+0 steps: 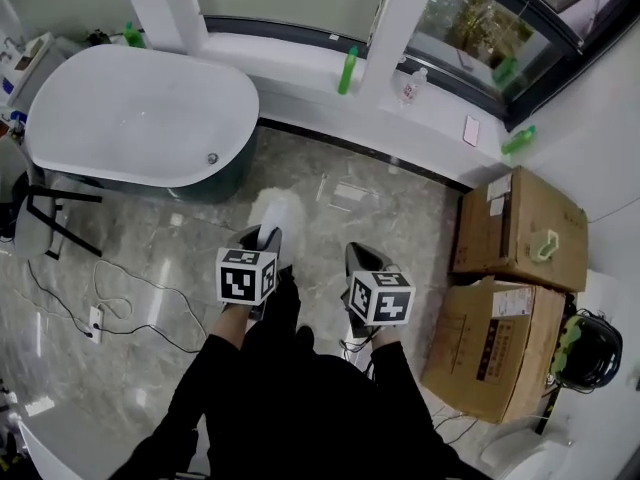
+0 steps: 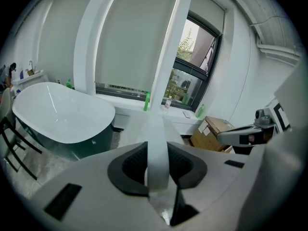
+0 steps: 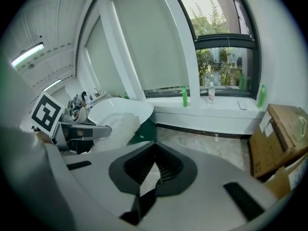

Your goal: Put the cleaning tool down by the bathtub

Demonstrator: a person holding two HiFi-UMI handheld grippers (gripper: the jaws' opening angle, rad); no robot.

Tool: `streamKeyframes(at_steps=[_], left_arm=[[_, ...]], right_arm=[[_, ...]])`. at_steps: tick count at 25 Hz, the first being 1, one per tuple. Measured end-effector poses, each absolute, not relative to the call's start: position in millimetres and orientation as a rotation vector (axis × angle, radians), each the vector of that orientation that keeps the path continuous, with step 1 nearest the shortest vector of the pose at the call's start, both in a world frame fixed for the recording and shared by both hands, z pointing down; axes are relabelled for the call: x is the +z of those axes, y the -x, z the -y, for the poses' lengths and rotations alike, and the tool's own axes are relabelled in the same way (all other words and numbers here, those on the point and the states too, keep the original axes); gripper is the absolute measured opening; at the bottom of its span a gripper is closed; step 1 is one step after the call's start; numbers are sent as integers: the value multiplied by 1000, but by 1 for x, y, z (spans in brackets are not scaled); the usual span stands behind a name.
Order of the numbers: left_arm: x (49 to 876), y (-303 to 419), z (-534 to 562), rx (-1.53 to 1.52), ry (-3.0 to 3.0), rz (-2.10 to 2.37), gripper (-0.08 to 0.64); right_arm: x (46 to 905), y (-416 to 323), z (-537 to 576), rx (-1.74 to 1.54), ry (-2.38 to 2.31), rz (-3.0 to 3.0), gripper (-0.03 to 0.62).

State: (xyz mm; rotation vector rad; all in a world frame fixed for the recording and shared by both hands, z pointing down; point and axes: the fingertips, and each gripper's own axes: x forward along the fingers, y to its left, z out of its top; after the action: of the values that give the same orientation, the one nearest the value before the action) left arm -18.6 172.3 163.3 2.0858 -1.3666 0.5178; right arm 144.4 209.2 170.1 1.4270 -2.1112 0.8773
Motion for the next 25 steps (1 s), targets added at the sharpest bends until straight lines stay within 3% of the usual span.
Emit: streamKeyframes(at_steps=[10,25], left_arm=[[184,38,-83,526,-2051,1305,97],[197,44,-4,497,-2056,1271,97]], right_arm=[[177,-119,-108,864,-1396,2066,0],[198,-117,-44,853,-1405,1959,0]])
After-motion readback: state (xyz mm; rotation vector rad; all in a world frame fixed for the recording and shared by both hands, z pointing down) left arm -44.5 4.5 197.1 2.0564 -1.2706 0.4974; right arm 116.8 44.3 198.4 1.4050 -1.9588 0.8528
